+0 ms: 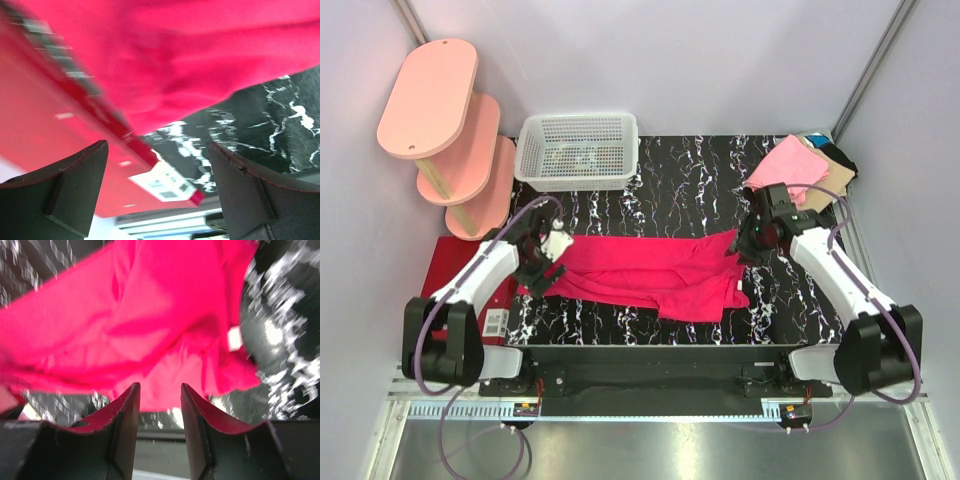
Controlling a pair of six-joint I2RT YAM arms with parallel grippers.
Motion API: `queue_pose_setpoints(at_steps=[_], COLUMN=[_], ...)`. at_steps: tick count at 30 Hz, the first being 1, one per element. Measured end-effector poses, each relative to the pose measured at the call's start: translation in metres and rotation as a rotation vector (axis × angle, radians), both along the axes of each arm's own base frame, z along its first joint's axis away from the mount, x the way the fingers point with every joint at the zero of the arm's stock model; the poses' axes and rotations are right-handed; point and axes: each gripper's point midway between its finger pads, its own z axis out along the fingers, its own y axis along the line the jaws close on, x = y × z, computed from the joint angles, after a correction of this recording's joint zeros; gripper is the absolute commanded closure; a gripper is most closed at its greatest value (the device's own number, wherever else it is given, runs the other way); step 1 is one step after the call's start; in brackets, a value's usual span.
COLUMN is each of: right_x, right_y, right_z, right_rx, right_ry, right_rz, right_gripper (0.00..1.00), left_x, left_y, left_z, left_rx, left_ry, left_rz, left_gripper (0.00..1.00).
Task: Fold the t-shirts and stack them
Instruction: Fold the other side of the tshirt into a rectangle
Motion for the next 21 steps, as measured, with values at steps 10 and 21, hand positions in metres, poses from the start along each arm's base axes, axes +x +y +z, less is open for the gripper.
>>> queue_pose_setpoints(at_steps=[10, 21], right_x=[-0.066, -0.085], right_y=[0.021, 0.019], right_z=[-0.023, -0.041], right_rx=[0.088, 0.084], right_ry=[0.117, 0.182], right_rz=[0.076, 0.088], right_gripper=[0.55, 0.62], left_x=[0.002, 0.028], left_y=[-0.002, -0.008], left_z=[-0.038, -0.015], left_rx=[0.016, -0.013], left_ry=[0.083, -0.023], left_rz=[0.006, 0.034], left_gripper=[0.16, 0.19])
